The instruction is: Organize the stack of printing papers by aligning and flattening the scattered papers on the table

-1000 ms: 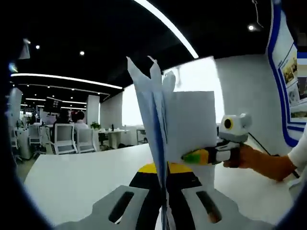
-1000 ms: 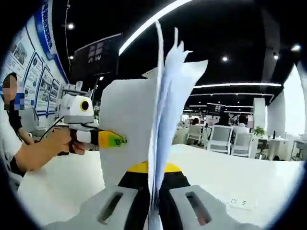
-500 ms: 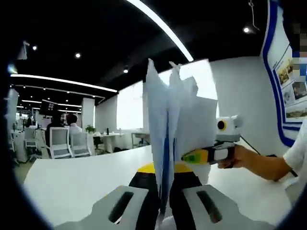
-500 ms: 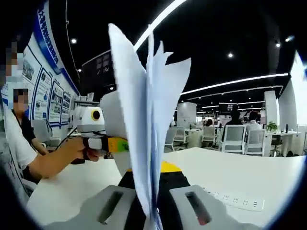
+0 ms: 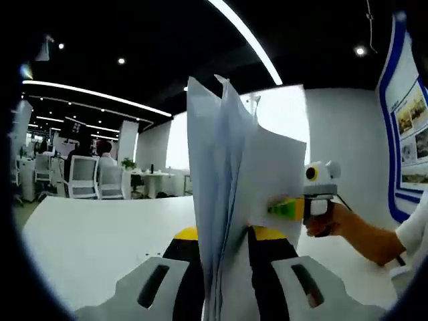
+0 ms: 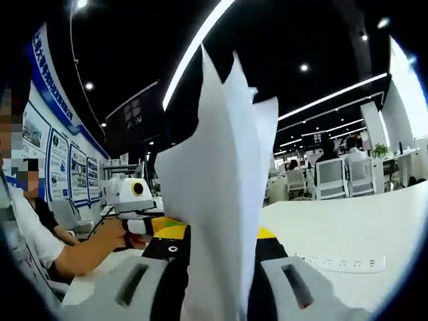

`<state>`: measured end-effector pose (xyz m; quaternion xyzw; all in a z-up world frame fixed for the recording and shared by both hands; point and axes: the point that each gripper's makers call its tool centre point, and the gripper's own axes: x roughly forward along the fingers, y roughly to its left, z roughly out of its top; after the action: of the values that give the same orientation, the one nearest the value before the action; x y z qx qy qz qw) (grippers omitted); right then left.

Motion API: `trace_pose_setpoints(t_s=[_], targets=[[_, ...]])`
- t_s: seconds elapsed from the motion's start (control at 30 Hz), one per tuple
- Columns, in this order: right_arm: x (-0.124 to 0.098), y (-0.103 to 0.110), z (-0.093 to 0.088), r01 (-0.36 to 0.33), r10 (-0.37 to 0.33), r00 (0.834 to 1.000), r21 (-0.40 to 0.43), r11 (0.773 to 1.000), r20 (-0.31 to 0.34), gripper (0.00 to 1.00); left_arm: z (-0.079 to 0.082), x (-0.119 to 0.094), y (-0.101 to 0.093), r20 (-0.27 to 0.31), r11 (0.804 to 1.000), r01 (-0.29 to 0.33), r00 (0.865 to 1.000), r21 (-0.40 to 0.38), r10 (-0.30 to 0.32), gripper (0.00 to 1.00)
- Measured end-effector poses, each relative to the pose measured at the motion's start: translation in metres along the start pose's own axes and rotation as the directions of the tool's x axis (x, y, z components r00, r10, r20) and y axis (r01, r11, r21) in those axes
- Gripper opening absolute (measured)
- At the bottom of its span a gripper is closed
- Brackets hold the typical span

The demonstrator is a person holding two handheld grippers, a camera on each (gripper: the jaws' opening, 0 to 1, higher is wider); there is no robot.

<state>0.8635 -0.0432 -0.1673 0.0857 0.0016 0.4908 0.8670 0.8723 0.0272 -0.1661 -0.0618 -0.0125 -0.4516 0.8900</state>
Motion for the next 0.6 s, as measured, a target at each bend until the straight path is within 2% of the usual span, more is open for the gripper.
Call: trace_pose_setpoints(t_s=[0.13,0.23,0.3,0.47,0.53,0.6], targets=[[-0.001,0.013,0.006,-0.049,0.050,0.999,-0.025,0.998,0.008,0.21,0.002,0.004,-0.009,0.009,0.999,-0.001,1.000,0.042,0.001,0.27],[-0.003,0.012,0.000,-0.039,0.039,0.999,-0.059,0.997,-0.013,0.21,-0.003,0.008,-0.009,-0.002,0.997,-0.005,1.000,0.074,0.005,0.28],[-0.003,0.010,-0.001,-0.036,0.035,0.999,-0.057,0.998,-0.023,0.21,-0.004,0.008,-0.008,-0.004,0.998,-0.001,1.000,0.061,0.001,0.27],[-0.005,0.010,0.001,-0.035,0.034,0.999,-0.053,0.998,-0.023,0.21,-0.004,0.006,-0.013,0.002,0.999,0.023,1.000,0.035,-0.023,0.16],[-0.006,0.009,0.000,-0.032,0.031,0.999,-0.066,0.997,-0.022,0.22,-0.001,0.005,-0.020,0.022,0.998,0.065,0.998,0.010,-0.065,0.09],[-0.007,0.006,-0.001,-0.024,0.023,0.999,-0.063,0.998,-0.028,0.25,0.002,0.005,-0.023,0.035,0.997,0.081,0.996,0.011,-0.081,0.06]])
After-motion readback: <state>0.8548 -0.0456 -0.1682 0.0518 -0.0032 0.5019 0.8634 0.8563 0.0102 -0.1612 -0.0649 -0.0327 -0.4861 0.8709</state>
